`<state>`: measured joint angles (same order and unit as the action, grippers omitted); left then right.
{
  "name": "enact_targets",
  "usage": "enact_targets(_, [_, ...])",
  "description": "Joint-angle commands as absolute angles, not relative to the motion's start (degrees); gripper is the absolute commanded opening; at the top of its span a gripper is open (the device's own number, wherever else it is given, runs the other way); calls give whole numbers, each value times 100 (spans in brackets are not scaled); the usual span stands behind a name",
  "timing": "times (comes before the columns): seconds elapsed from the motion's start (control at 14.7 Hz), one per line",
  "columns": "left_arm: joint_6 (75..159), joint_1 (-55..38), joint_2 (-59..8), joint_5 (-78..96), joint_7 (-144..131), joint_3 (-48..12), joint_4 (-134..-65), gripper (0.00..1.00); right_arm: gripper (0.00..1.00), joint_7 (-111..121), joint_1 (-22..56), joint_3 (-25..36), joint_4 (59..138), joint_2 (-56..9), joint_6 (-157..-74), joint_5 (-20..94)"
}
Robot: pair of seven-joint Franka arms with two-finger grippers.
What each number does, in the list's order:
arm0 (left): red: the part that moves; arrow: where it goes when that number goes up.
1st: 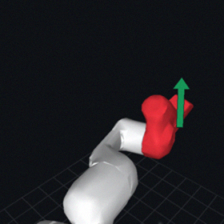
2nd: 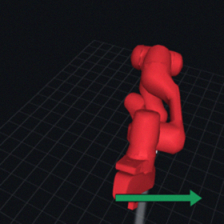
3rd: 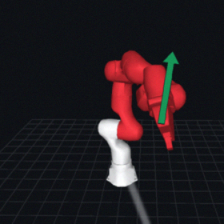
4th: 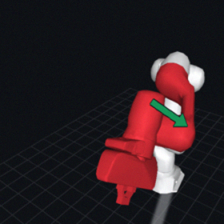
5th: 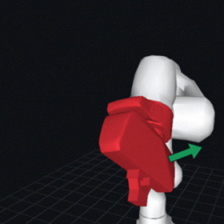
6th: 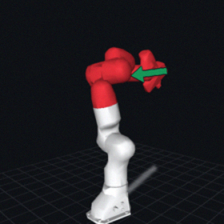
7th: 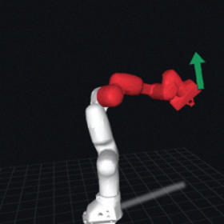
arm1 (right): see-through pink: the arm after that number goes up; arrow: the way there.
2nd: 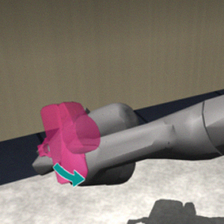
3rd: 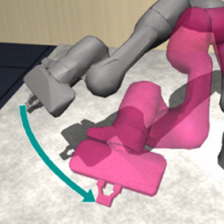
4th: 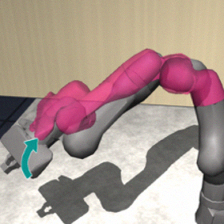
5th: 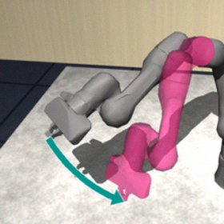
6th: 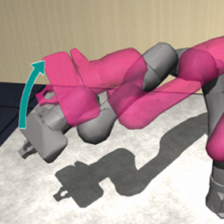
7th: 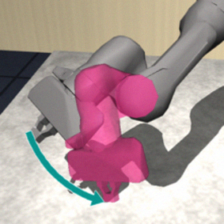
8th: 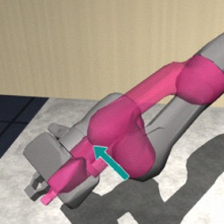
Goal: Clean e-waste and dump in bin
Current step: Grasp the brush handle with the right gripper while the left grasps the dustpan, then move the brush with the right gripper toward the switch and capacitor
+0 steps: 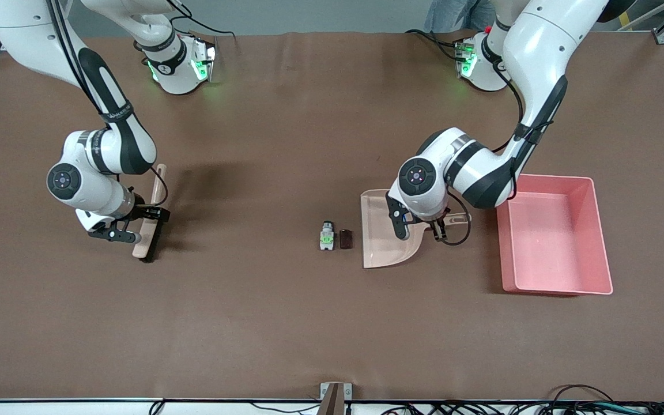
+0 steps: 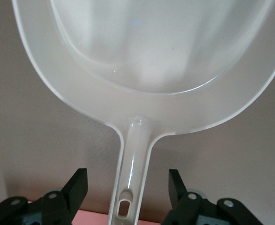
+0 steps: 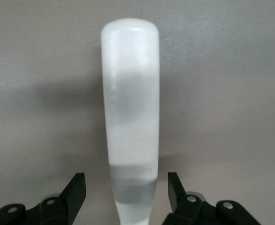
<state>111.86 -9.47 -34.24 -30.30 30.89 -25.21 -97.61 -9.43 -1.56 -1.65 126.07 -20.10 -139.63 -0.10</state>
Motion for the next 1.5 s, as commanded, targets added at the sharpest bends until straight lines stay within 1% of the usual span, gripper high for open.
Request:
enact_targets(0.0, [11346, -932, -3533, -3164, 3164, -2558, -9773, 76, 60, -958, -255, -202, 12735, -1907, -14080, 26])
enact_targets(0.2, [11364, -897, -3638, -3269, 3286, -2558, -9782, 72, 42, -967, -325, -211, 12700, -1907, -14089, 26])
enact_targets(0.41, [11373, -923, -3674, -3287, 3322, -2558, -9782, 72, 28, -1011, -325, -211, 12665, -1907, -14089, 26])
enact_targets(0.61, [11426, -967, -3691, -3305, 3322, -2558, -9782, 69, 12, -1037, -299, -229, 12569, -1898, -14010, 35])
enact_targets(0.75, [11426, -993, -3726, -3305, 3322, -2558, -9782, 67, 4, -994, -220, -255, 12289, -1890, -13582, 35])
enact_targets(0.88, [11435, -1019, -3770, -3305, 3322, -2558, -9782, 62, 2, -1115, -45, -377, 11841, -1881, -12853, 61])
enact_targets(0.95, [11435, -1020, -3771, -3305, 3322, -2558, -9782, 62, 2, -1308, 69, -413, 11726, -1881, -12693, 166])
enact_targets(1.22, [11435, -1020, -3771, -3313, 3331, -2558, -9782, 53, 0, -2142, 859, -413, 11549, -1898, -12674, 281])
enact_targets(1.29, [11426, -1020, -3771, -3313, 3366, -2558, -9782, 50, 0, -2249, 1079, -413, 11488, -1898, -12665, 290])
enact_targets(1.36, [11434, -1020, -3771, -3322, 3479, -2558, -9782, 44, 0, -2407, 1212, -413, 11461, -1907, -12665, 316])
enact_targets(1.43, [11426, -1020, -3771, -3331, 3498, -2558, -9782, 42, 0, -2460, 1326, -413, 11348, -1907, -12648, 360])
